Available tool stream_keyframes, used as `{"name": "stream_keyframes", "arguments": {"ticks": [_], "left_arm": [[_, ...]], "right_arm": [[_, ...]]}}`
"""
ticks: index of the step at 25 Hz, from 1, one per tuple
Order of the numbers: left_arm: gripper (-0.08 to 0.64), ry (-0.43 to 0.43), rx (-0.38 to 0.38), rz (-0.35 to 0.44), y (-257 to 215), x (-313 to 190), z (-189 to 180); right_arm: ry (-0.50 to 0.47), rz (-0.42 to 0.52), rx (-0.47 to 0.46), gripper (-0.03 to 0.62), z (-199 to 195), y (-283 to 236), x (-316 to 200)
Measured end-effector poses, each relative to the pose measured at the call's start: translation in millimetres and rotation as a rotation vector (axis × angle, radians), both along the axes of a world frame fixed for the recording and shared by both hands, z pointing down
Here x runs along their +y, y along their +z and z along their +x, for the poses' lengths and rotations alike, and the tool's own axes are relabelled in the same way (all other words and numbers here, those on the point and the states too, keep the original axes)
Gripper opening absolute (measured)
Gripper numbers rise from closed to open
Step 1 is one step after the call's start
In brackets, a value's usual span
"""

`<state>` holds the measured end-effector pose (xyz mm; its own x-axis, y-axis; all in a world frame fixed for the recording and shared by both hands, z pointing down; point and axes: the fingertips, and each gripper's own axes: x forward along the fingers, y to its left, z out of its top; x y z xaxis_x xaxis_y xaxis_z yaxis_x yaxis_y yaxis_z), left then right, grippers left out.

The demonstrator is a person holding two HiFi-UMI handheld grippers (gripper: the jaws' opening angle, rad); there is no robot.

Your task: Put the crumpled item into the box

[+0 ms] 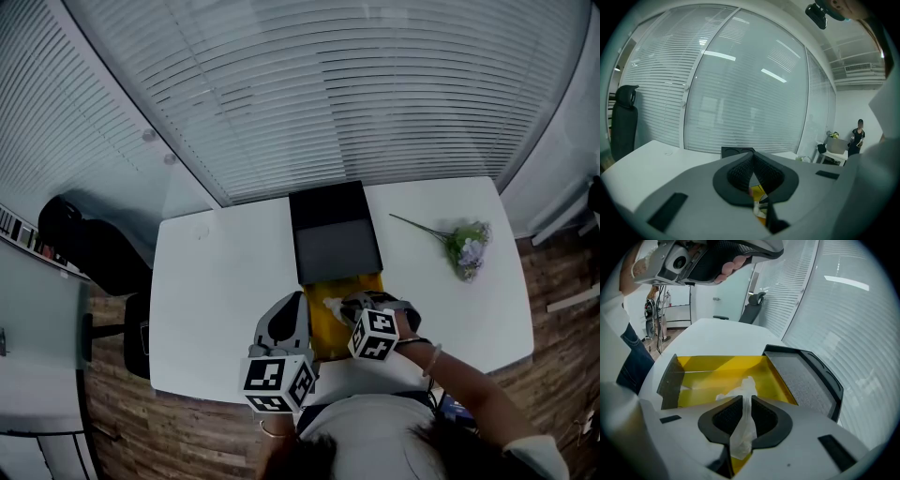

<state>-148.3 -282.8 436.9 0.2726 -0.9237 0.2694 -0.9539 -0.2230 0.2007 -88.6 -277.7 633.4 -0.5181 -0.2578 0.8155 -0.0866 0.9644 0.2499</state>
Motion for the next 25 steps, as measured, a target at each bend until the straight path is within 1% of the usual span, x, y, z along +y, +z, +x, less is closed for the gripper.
{"name": "stream_keyframes", "arguments": {"ticks": [4, 8, 11, 17, 25], "left_arm": [[0.015, -0.001, -0.003, 0.002, -1, 0, -1], [0.015, 0.003, -0.008, 0.007, -2, -3, 0], [0.015, 0.008, -0.013, 0.01, -4, -4, 1], [0.015, 0.011, -0.021, 0.013, -6, -6, 2], [0.015, 0.016, -0.03, 0.02, -9, -4, 3]], "right_arm": [[0.016, -0.006, -0.017, 0.094, -1, -2, -1], [0.035, -0.001, -0.044, 0.098, 1, -7, -5], [0.049, -0.014, -0.068, 0.098, 2, -12, -7], [0.111, -0.055, -0.147, 0.098, 4, -25, -10], [0.18, -0.057, -0.252, 0.095, 5, -53, -17]]}}
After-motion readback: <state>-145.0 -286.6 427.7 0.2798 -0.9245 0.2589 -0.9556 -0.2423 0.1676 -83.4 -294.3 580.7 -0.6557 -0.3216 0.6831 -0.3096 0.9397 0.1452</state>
